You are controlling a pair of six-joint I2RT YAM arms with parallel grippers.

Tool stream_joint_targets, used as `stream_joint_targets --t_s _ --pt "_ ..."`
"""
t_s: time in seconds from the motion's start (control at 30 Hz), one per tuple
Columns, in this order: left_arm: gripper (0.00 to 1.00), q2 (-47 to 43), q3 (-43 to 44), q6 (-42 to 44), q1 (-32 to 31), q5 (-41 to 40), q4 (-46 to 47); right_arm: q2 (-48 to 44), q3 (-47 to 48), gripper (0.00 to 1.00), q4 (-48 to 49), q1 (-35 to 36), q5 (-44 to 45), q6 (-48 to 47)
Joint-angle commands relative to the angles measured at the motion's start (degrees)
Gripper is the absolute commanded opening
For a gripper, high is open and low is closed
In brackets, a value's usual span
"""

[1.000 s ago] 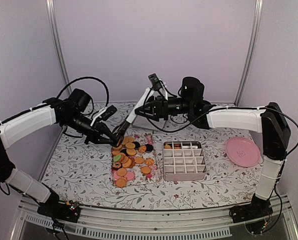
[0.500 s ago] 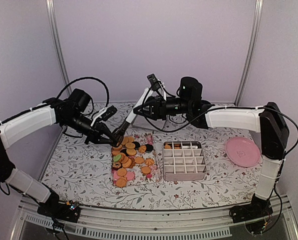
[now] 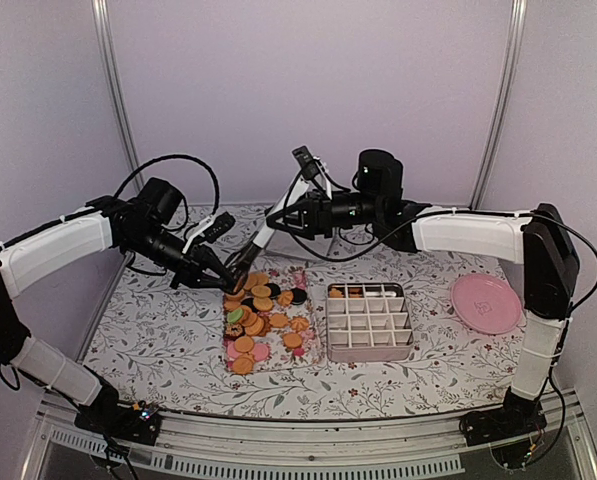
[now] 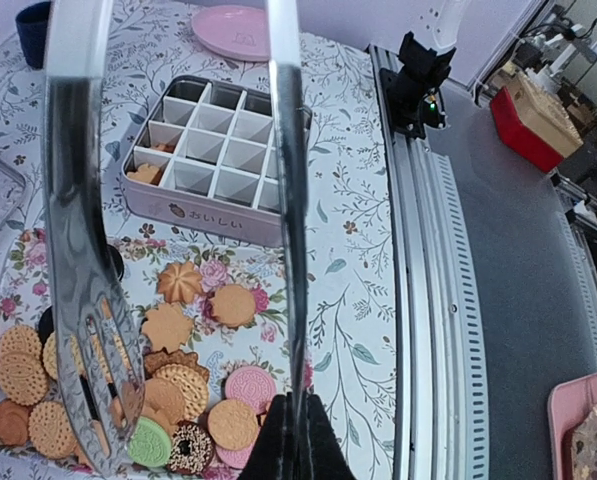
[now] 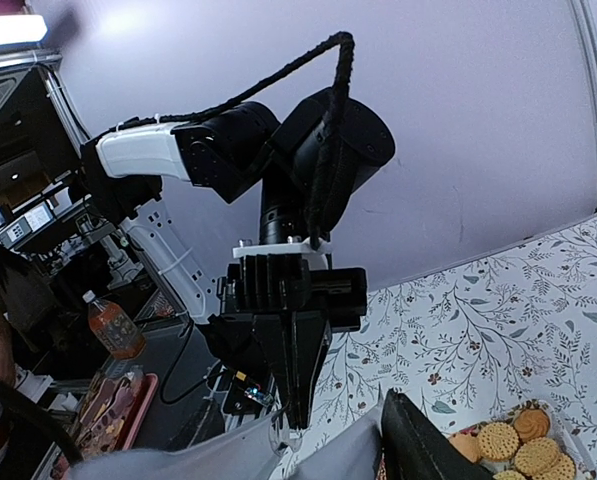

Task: Pack the cookies
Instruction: Pass from the left arm to the right

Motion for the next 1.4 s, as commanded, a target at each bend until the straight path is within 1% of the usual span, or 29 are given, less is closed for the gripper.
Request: stream_joint_targets --t_s 0.0,0.2,0.37,0.5,0.53,0.6,0.63,0.73,0.77,0.8,0.87,0.9,0.97,1.0,1.03,1.13,1.37 --pt "0.0 -0.15 -0.12 -0.05 -0.73 0.8 1.57 -1.42 1.4 0.52 -1.8 0.1 -0.89 -1.27" --pt "0.0 -0.49 0.11 -0.31 -0.74 0.13 1.61 -1.59 3.2 0.39 -3.39 0.12 -0.83 -2.17" --pt "0.01 -0.84 0.49 -0.23 -0.72 -1.58 1.61 -3.21 1.92 0.34 -4.65 0.17 1.25 -3.22" --pt "0.12 -0.78 0.92 -1.21 -0.52 -4.56 2.26 -5.98 -0.84 0.33 -5.57 0.4 4.9 -4.73" --pt "0.19 -0.82 1.0 -1.79 -0.42 -5.39 2.66 -6.77 -1.6 0.33 -5.95 0.51 6.32 -5.31" --pt "0.37 -0.86 0.95 -3.18 -0.01 -7.02 3.59 -8.41 -3.22 0.32 -6.49 0.75 9.02 -6.65" --pt "0.43 -0.91 0.88 -3.76 0.36 -7.58 4.0 -9.28 -4.06 0.32 -6.52 0.88 10.38 -7.05" --pt "0.54 -1.33 0.2 -5.11 1.98 -8.88 5.2 -11.12 -6.04 0.32 -6.52 1.23 14.57 -8.3" --pt "0.58 -1.5 -0.04 -5.47 2.68 -9.21 5.55 -11.59 -6.7 0.32 -6.57 1.32 15.79 -8.62" --pt "0.64 -1.66 -0.38 -5.96 3.68 -9.63 5.98 -12.04 -7.3 0.31 -6.53 1.37 17.14 -8.88" --pt "0.7 -1.95 -1.21 -6.78 6.26 -10.42 6.93 -12.79 -8.44 0.31 -6.57 1.66 19.73 -9.5" --pt "0.77 -2.14 -1.71 -7.14 7.83 -10.78 7.49 -13.07 -8.96 0.3 -6.8 1.84 21.22 -9.98" --pt "0.8 -2.39 -2.8 -8.06 11.12 -11.73 8.68 -13.36 -9.65 0.3 -7.47 2.38 23.98 -11.17" --pt "0.89 -2.58 -3.5 -8.46 12.53 -12.76 9.63 -13.31 -10.08 0.31 -7.71 2.67 25.38 -11.73" --pt "0.91 -2.66 -4.2 -8.76 13.68 -13.98 10.24 -13.34 -10.5 0.31 -7.85 2.79 26.67 -12.03" --pt "0.91 -2.88 -6.54 -8.87 16.28 -17.27 11.62 -13.0 -12.16 0.32 -7.68 2.91 30.38 -12.46" --pt "0.91 -4.25 -11.42 -8.25 22.0 -17.47 12.63 -10.96 -16.43 0.33 -6.18 2.92 38.13 -12.93"
